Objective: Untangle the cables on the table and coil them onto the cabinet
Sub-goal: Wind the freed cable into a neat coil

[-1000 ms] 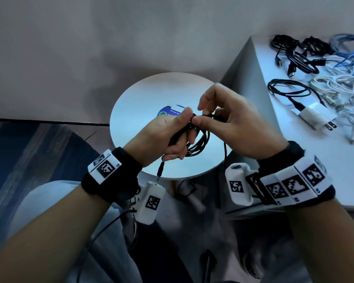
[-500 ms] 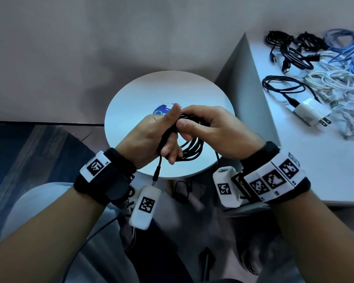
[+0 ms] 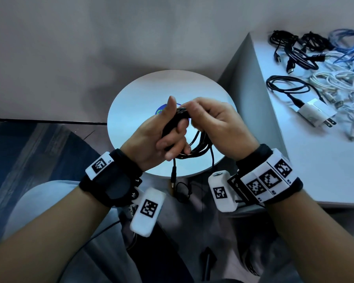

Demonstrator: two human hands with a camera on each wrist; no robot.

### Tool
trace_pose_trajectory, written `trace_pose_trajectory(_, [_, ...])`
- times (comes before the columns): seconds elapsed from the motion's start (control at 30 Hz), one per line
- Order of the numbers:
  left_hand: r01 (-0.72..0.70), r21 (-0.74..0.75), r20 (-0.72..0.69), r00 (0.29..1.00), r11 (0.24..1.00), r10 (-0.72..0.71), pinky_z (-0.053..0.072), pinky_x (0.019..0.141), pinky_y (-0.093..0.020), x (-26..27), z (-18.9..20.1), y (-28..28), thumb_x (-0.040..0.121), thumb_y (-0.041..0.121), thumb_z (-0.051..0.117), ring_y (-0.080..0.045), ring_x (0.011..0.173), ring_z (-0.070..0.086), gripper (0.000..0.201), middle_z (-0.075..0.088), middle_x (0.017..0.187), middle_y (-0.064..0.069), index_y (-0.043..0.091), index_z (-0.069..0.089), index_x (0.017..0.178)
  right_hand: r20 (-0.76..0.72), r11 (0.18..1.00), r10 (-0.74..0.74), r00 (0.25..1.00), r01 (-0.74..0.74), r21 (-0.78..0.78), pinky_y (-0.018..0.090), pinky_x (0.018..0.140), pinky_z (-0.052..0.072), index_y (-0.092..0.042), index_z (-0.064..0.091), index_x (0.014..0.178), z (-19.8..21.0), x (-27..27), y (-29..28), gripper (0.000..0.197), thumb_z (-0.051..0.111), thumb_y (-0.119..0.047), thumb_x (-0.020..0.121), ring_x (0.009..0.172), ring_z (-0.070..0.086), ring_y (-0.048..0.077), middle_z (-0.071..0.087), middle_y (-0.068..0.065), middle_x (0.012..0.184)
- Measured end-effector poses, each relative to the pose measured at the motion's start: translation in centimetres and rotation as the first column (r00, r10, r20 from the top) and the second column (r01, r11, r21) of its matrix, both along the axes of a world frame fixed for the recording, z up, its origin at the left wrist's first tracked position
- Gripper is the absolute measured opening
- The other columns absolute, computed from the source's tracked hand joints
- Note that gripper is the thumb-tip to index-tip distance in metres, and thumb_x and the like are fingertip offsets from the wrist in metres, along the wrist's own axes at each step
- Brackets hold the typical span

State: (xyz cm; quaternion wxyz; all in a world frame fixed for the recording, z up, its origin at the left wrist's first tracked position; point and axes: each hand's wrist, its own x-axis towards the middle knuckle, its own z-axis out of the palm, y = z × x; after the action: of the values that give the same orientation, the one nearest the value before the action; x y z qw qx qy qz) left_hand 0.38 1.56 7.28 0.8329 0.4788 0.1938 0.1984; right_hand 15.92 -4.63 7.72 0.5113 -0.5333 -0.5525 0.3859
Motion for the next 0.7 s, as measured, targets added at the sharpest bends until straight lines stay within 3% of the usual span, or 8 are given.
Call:
trace_pose_trajectory(0.07, [0.032,-0.092,0.086,0.996,0.995,-0.024,0.05,0.06,-0.023,-0.3,0.1,0.6,0.093,0.059,0.03,-0.004,0.028,0.034,0.055,0.019,0.036,0.011,0.02,0.059,0.067,-0.073,0.993,-0.104,0.992,0.099,-0.062,0.026,0.048,0.031,0.004,0.061,0.093,-0.4,-0.2,0.2,0.046,0.044,-0.037,0.105,0.052,0.045,0.018,0.051,0.01,0.071])
trace_pose_trajectory(0.13, [0.008,-0.146,0.159,0.987,0.989,0.015,0.05,0.063,-0.022,-0.6,-0.1,1.5,0.1,0.056,0.027,-0.003,0.032,0.034,0.055,0.018,0.042,0.01,0.018,0.059,0.077,-0.093,0.978,-0.151,0.984,0.135,-0.157,0.029,0.041,0.024,-0.002,0.058,0.091,-1.0,-0.4,0.4,0.048,0.038,-0.043,0.107,0.045,0.036,0.027,0.052,0.011,0.067])
trace_pose_trajectory(0.2, [-0.057,-0.162,0.214,0.973,0.985,0.091,0.05,0.071,-0.023,-0.7,-0.3,2.4,0.107,0.048,0.023,-0.005,0.04,0.036,0.05,0.025,0.049,0.01,0.015,0.055,0.09,-0.014,0.963,-0.148,0.989,0.141,-0.23,0.026,0.039,0.034,-0.011,0.058,0.09,-1.7,-0.6,0.5,0.044,0.033,-0.044,0.108,0.039,0.044,0.027,0.059,0.004,0.065])
trace_pose_trajectory(0.33, [-0.268,-0.139,0.185,0.939,0.953,0.291,0.049,0.083,-0.026,-0.9,-0.8,3.8,0.11,0.035,0.028,-0.008,0.056,0.043,0.037,0.038,0.063,0.009,0.009,0.054,0.106,0.19,0.91,-0.031,0.981,0.107,-0.402,0.034,0.056,0.051,-0.014,0.056,0.108,-3.1,-1.6,0.1,0.032,0.035,-0.038,0.106,0.053,0.065,0.032,0.067,0.011,0.085])
trace_pose_trajectory(0.4, [-0.36,-0.052,0.125,0.923,0.931,0.364,0.049,0.083,-0.028,-0.7,-1.1,4.1,0.11,0.031,0.032,-0.01,0.061,0.05,0.034,0.044,0.065,0.008,0.007,0.055,0.108,0.335,0.897,0.095,0.937,0.066,-0.438,0.037,0.063,0.054,-0.019,0.053,0.104,-3.5,-2.4,-0.2,0.021,0.04,-0.035,0.103,0.059,0.068,0.028,0.069,0.009,0.081])
trace_pose_trajectory(0.5, [-0.423,0.083,0.055,0.906,0.903,0.419,0.05,0.075,-0.028,-0.5,-1.6,4.0,0.109,0.027,0.036,-0.017,0.07,0.061,0.031,0.053,0.066,0.003,0.003,0.055,0.109,0.405,0.884,0.264,0.876,-0.051,-0.465,0.035,0.07,0.053,-0.03,0.048,0.093,-3.4,-3.0,-0.5,0.009,0.045,-0.032,0.102,0.068,0.066,0.02,0.067,0.003,0.079])
trace_pose_trajectory(0.63, [-0.369,0.368,-0.066,0.905,0.853,0.42,0.051,0.074,-0.029,-0.4,-1.9,3.5,0.102,0.039,0.047,-0.026,0.079,0.071,0.038,0.064,0.068,0.002,0.003,0.055,0.113,0.465,0.85,0.377,0.801,-0.1,-0.516,0.04,0.079,0.053,-0.008,0.058,0.113,-2.6,-2.5,-0.7,0.025,0.049,-0.025,0.098,0.071,0.062,0.015,0.069,0.007,0.087])
trace_pose_trajectory(0.7, [-0.282,0.496,-0.134,0.909,0.821,0.394,0.052,0.079,-0.039,-0.3,-2.1,3.4,0.099,0.045,0.052,-0.033,0.084,0.072,0.046,0.07,0.07,0.001,0.001,0.055,0.112,0.49,0.845,0.39,0.78,-0.092,-0.526,0.028,0.071,0.051,-0.014,0.062,0.123,-1.6,-1.9,-0.7,0.031,0.049,-0.022,0.097,0.064,0.056,0.002,0.069,-0.001,0.084])
